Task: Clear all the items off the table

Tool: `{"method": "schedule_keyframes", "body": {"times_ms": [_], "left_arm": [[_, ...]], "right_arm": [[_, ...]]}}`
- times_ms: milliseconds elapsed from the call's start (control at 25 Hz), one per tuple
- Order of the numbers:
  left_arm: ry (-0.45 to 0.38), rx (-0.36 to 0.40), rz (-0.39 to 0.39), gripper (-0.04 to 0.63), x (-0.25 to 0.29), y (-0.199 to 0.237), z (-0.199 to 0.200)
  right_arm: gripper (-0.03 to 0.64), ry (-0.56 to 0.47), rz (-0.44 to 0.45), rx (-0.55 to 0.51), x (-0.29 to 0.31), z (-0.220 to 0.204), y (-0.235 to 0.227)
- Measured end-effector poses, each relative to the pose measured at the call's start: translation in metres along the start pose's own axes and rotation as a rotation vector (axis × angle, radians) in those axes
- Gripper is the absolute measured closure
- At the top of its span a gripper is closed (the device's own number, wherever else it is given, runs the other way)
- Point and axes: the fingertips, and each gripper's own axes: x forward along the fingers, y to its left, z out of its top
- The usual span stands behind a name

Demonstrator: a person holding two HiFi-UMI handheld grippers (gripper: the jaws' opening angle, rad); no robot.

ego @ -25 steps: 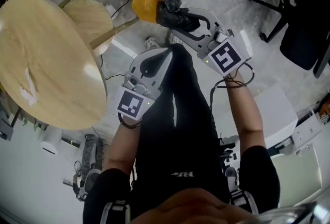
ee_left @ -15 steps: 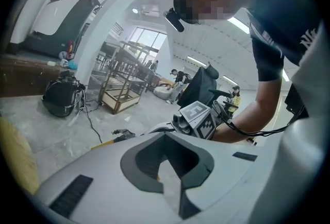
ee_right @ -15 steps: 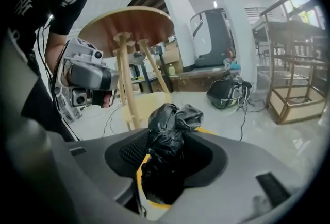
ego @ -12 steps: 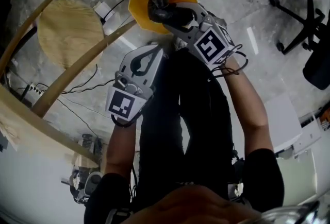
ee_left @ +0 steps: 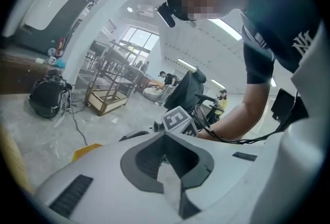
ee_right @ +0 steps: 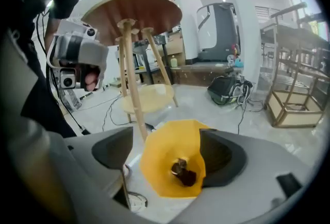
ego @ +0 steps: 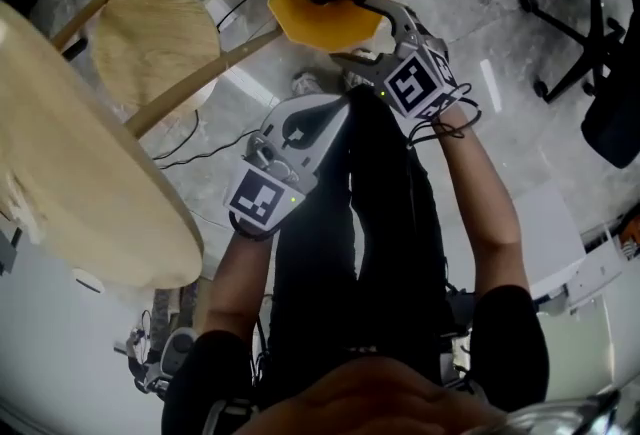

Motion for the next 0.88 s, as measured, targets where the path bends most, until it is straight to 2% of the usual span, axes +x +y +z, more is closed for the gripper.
{"method": "schedule_keyframes", "body": {"times_ms": [80, 200, 240, 360, 400, 480, 520, 640, 760, 880], "left_arm": [[-0.047, -0.02, -0.055, 0.581, 0.014, -0.031, 0.02], [-0.061, -0.122, -0.109, 0.582, 0.0, -0.102, 0.067], [-0.058, -0.128, -0.115, 0.583, -0.009, -0.123, 0.086], [-0.077, -0.076, -0.09, 0.581, -0.027, -0.161, 0.152], [-0.084, -0.079, -0.075, 0.581, -0.037, -0.17, 0.177], [-0.1, -0.098, -0.04, 0.581, -0.071, -0.182, 0.233], [-0.112, -0.104, -0.018, 0.581, -0.092, -0.185, 0.26], [-0.195, -0.092, 0.079, 0.581, -0.162, -0.178, 0.323], [-0.335, -0.006, 0.193, 0.581, -0.238, -0.165, 0.368], [-0.464, 0.064, 0.274, 0.582, -0.322, -0.184, 0.393]], "right_arm": [[0.206, -0.022, -0.002, -0.003, -0.032, 0.016, -0.007], [0.279, -0.066, -0.019, -0.015, -0.107, 0.082, -0.002], [0.314, -0.094, -0.028, -0.03, -0.133, 0.111, -0.001], [0.448, -0.212, -0.056, -0.095, -0.202, 0.2, -0.008], [0.463, -0.255, -0.061, -0.098, -0.224, 0.23, -0.005], [0.568, -0.34, -0.042, -0.086, -0.261, 0.29, 0.015], [0.612, -0.38, -0.009, -0.075, -0.274, 0.321, 0.03], [0.612, -0.465, 0.155, -0.101, -0.29, 0.403, 0.087], [0.614, -0.551, 0.349, -0.2, -0.291, 0.477, 0.149], [0.614, -0.669, 0.513, -0.193, -0.301, 0.527, 0.225]]}}
